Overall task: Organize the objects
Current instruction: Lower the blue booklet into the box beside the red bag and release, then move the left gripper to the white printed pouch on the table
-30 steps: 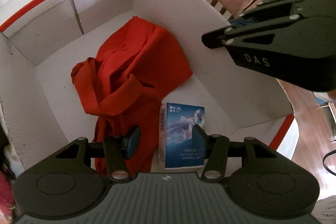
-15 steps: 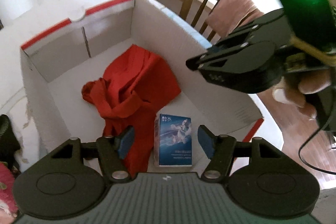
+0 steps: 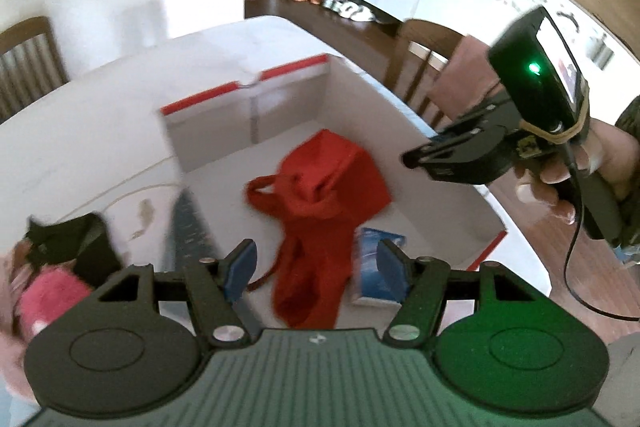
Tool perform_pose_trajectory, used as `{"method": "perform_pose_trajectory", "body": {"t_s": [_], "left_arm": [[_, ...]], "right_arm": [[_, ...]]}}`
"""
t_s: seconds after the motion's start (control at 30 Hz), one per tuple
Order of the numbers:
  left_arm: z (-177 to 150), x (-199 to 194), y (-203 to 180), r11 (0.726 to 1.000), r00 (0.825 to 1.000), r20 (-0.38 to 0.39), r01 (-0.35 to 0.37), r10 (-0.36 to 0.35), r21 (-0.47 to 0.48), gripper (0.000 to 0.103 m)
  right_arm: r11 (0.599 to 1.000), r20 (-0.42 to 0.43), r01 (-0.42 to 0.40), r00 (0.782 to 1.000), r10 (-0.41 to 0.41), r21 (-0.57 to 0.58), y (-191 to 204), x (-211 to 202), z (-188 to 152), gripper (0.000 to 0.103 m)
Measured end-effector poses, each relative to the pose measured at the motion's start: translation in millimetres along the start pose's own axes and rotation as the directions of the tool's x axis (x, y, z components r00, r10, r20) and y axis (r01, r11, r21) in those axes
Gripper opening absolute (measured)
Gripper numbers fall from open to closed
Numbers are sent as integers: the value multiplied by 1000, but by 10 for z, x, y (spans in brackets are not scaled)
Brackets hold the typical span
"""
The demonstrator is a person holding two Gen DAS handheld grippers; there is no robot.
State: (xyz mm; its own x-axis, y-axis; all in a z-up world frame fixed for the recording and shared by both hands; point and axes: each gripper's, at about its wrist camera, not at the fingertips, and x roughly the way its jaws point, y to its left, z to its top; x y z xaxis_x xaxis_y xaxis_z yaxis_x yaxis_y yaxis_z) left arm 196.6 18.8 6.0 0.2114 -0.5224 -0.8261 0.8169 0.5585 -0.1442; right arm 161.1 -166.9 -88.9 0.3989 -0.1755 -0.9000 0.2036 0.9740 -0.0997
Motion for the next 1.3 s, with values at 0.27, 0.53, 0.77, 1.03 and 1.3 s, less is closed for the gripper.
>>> {"method": "perform_pose_trajectory", "body": {"t_s": [0.27, 0.53, 0.77, 1.03, 1.3], "left_arm": [[-298, -353, 403, 992, 995, 23, -97, 99, -85, 65], [-705, -516, 822, 961, 971, 14, -235, 239, -146, 72], [-1070, -526, 1080, 936, 958, -70, -288, 279, -202, 72], [-1258, -558, 1203, 916, 953, -103, -304, 287, -264, 72], [-1350, -561, 1270, 901, 947, -114, -322, 302, -289, 72]], "right_arm": [[1000, -2, 1, 1000, -1, -15, 16, -2, -9, 4], [1000, -2, 0, 1000, 0, -30, 10, -1, -14, 5], [998, -4, -10, 1000, 10, -64, 9, 6, -7, 5], [996, -54, -23, 998, 18, -88, 34, 14, 50, 6], [984, -147, -89, 987, 66, -152, 37, 4, 15, 10]]}}
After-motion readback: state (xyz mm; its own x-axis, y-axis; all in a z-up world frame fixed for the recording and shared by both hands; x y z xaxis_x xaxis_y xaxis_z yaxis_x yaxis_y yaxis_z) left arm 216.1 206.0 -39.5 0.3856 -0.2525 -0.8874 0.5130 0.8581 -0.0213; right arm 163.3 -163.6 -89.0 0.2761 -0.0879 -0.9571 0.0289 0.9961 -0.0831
